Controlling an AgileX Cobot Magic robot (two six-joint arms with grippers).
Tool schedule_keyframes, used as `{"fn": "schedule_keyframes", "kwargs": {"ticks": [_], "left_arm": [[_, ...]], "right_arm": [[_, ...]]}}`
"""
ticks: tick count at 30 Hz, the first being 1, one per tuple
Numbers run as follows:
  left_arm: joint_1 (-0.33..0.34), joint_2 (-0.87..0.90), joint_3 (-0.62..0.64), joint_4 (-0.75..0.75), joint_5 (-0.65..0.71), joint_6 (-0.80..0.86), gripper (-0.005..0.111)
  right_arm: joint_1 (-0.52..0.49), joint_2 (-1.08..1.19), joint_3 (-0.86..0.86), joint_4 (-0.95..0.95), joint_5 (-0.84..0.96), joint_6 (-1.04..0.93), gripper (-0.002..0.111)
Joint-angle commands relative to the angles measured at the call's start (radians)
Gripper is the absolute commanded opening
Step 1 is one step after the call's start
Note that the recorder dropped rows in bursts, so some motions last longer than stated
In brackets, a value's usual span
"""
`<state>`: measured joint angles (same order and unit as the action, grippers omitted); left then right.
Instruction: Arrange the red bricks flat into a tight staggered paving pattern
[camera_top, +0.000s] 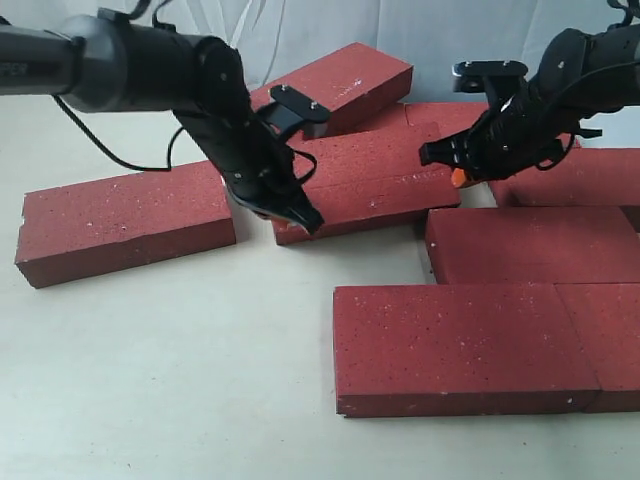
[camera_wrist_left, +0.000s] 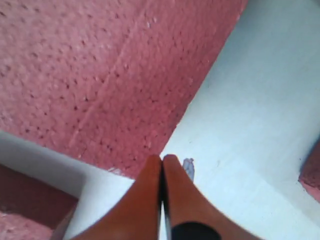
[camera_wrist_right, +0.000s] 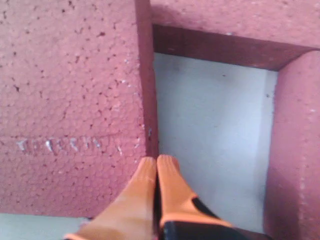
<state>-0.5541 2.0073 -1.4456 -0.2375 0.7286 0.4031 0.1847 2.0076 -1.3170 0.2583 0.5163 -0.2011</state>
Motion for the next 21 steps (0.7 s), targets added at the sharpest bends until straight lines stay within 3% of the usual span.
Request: {"fn": "schedule_keyframes", "kwargs": {"ticks": [1, 13, 21], "left_arm": [[0.044, -0.084, -0.007, 0.003, 0.01, -0.008, 0.0], [0.239, -0.111, 0.05, -0.001, -0.076, -0.061, 0.0], [0.271, -0.104, 0.151, -0.062, -0.227, -0.063, 0.0]], "right_arm": [[0.031, -0.008, -0.006, 0.006, 0.004, -0.029, -0.001], [0.034, -0.089, -0.006, -0.04, -0.056, -0.034, -0.001], [0.025, -0.012, -0.006, -0.073, -0.095, -0.031, -0.001]]}}
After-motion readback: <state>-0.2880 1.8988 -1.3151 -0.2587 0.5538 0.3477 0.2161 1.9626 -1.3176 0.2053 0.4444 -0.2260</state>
